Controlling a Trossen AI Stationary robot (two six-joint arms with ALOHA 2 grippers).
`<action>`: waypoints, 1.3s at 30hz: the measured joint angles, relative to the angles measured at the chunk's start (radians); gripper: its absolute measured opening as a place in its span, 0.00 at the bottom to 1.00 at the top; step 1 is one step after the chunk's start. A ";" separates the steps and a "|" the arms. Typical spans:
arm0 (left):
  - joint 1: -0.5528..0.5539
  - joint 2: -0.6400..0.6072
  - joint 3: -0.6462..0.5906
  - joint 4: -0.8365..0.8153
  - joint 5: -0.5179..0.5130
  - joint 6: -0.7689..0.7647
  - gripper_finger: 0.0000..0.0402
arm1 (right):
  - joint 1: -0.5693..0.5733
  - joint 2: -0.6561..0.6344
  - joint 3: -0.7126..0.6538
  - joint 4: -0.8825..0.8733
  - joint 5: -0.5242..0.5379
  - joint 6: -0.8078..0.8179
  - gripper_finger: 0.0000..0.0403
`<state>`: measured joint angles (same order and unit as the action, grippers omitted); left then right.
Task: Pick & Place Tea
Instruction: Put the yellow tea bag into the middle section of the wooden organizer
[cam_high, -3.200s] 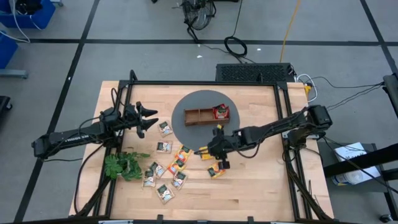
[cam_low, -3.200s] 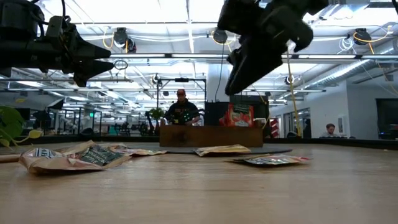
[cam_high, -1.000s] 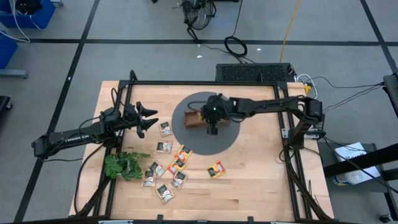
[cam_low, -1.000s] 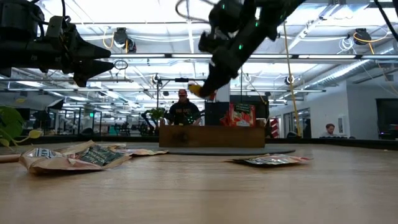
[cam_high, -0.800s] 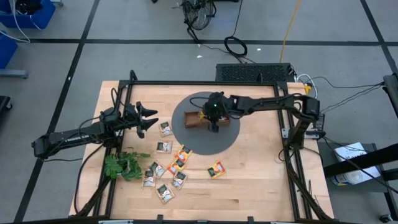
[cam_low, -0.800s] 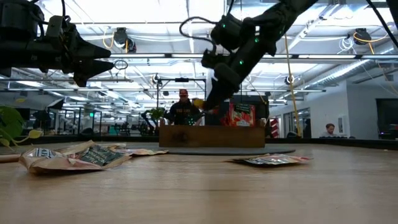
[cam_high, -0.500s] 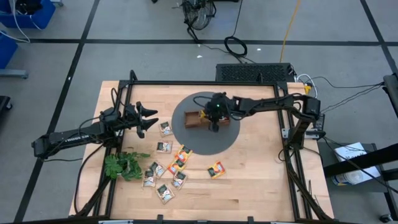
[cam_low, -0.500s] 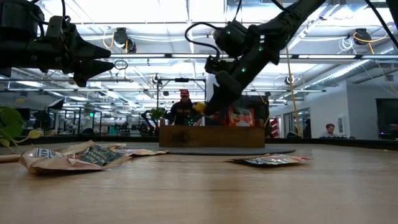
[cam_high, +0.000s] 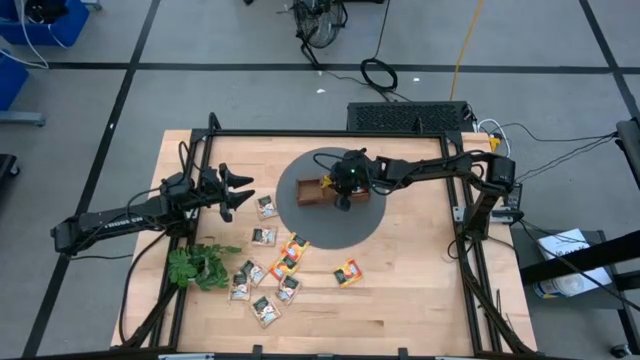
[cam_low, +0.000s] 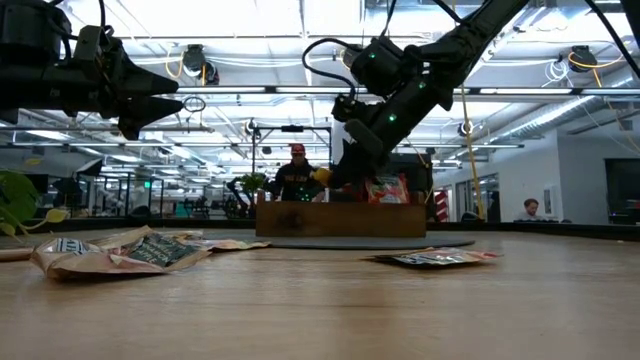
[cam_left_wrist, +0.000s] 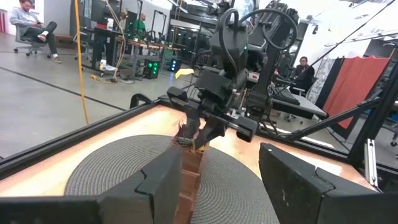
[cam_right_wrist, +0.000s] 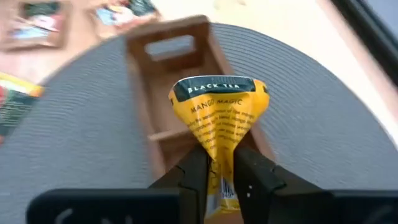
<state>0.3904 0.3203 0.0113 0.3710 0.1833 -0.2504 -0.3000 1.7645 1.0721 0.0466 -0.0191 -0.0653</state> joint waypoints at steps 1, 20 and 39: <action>0.000 0.000 0.000 0.000 0.000 0.000 0.53 | 0.000 0.000 0.000 -0.005 0.020 -0.001 0.18; 0.000 0.000 0.000 0.000 0.000 0.000 0.53 | 0.035 -0.006 0.000 -0.006 0.048 -0.029 0.45; 0.000 0.000 0.000 0.000 0.000 0.000 0.53 | 0.334 -0.277 0.002 -0.226 0.106 -0.089 0.47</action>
<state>0.3904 0.3206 0.0112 0.3709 0.1833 -0.2504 0.0336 1.4879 1.0737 -0.1795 0.0866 -0.1542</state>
